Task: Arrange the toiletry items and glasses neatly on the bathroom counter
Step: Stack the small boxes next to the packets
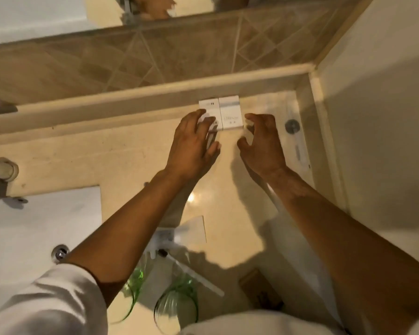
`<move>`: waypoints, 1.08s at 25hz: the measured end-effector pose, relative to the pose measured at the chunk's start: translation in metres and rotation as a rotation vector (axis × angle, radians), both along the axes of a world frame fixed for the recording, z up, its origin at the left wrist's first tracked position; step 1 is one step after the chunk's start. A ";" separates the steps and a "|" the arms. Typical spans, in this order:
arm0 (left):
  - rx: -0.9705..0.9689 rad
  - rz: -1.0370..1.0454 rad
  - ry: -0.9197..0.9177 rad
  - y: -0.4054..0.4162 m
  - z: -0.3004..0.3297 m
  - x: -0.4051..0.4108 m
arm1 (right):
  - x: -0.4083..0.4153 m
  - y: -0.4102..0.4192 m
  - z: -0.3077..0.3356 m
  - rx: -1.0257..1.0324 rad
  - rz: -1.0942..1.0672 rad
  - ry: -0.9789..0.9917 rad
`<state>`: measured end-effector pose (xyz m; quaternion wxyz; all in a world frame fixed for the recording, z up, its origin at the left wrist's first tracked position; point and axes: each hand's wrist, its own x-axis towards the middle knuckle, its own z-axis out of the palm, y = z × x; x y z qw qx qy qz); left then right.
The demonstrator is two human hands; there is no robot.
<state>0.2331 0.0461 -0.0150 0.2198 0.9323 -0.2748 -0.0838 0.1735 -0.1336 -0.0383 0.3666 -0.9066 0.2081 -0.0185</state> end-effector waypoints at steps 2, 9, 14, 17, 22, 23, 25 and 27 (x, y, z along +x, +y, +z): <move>0.017 -0.017 -0.006 0.012 0.007 -0.018 | -0.027 0.010 0.005 0.016 0.022 -0.004; 0.045 0.049 0.058 0.073 0.036 -0.073 | -0.115 0.058 0.025 -0.027 0.180 -0.002; 0.081 0.044 0.207 0.117 0.043 -0.124 | -0.162 0.099 0.024 -0.114 0.410 -0.110; 0.155 0.052 0.261 0.143 0.044 -0.146 | -0.170 0.123 0.023 -0.087 0.476 0.127; 0.186 0.099 0.263 0.173 0.043 -0.159 | -0.179 0.144 0.029 -0.065 0.485 0.229; 0.185 0.099 0.260 0.176 0.044 -0.160 | -0.181 0.145 0.030 -0.068 0.491 0.230; 0.191 0.091 0.261 0.181 0.045 -0.163 | -0.185 0.146 0.032 -0.068 0.508 0.229; 0.182 0.085 0.251 0.184 0.046 -0.165 | -0.187 0.146 0.035 -0.062 0.523 0.198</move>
